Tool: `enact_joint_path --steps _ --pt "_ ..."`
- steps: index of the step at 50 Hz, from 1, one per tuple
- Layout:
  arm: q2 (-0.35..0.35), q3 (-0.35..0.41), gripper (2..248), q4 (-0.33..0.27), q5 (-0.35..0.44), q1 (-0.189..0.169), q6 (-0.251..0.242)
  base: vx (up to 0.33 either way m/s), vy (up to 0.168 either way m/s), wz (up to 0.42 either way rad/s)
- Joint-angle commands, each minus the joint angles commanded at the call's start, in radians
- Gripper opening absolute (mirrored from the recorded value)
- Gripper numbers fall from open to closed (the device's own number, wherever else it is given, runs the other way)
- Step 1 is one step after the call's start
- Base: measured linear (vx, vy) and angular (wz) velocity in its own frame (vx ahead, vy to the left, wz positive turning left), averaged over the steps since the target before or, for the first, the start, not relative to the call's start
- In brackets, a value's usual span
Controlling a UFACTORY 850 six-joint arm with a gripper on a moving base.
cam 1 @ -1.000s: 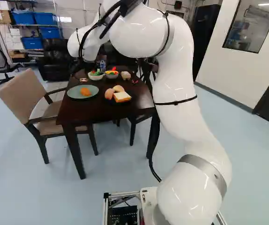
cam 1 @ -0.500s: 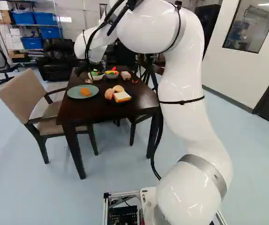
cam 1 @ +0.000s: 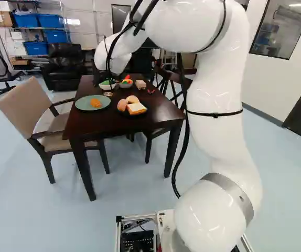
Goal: Move the croissant to the empty plate
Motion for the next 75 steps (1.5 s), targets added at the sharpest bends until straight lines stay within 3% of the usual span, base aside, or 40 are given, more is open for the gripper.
enact_joint_path --steps 21,54,75 --pt "0.119 0.21 247 0.007 0.151 -0.076 0.0 0.0 0.0 0.0" --pt "0.35 0.62 247 0.02 0.445 -0.223 0.0 0.0 0.0 0.0" --pt "0.476 0.842 247 0.027 0.605 -0.303 0.0 0.0 0.0 0.0"
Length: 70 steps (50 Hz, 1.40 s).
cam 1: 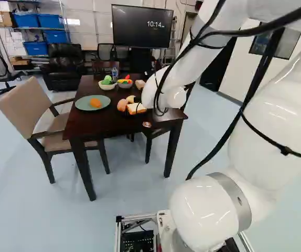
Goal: Move the croissant to the empty plate
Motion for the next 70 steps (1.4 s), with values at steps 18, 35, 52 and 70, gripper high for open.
enact_joint_path --steps 18,35,52,70 --pt "0.085 0.151 247 0.005 0.108 -0.054 0.0 0.0 0.0 0.0" --pt "0.147 0.261 247 0.008 0.188 -0.094 0.0 0.0 0.0 0.0" --pt "0.191 0.338 247 0.011 0.242 -0.121 0.0 0.0 0.0 0.0" --pt "0.217 0.384 247 0.012 0.276 -0.138 0.0 0.0 0.0 0.0"
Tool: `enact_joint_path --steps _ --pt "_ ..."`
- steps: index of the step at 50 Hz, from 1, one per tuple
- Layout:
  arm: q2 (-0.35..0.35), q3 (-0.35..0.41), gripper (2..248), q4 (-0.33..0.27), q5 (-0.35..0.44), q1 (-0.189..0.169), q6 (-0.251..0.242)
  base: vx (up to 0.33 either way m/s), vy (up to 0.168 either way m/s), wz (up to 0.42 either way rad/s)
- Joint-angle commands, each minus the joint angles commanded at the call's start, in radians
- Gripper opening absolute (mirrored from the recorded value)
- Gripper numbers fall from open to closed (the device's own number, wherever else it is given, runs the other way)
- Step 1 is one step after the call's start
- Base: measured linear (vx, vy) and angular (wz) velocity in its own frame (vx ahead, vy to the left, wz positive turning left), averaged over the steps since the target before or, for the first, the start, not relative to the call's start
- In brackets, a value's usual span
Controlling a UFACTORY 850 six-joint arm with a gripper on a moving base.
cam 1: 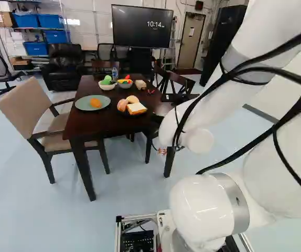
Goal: Move the croissant to the empty plate
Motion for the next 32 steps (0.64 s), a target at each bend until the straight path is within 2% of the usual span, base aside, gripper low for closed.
enact_joint_path --steps 32 --pt "0.006 0.01 247 0.0 0.007 -0.004 0.0 0.0 0.0 0.0"
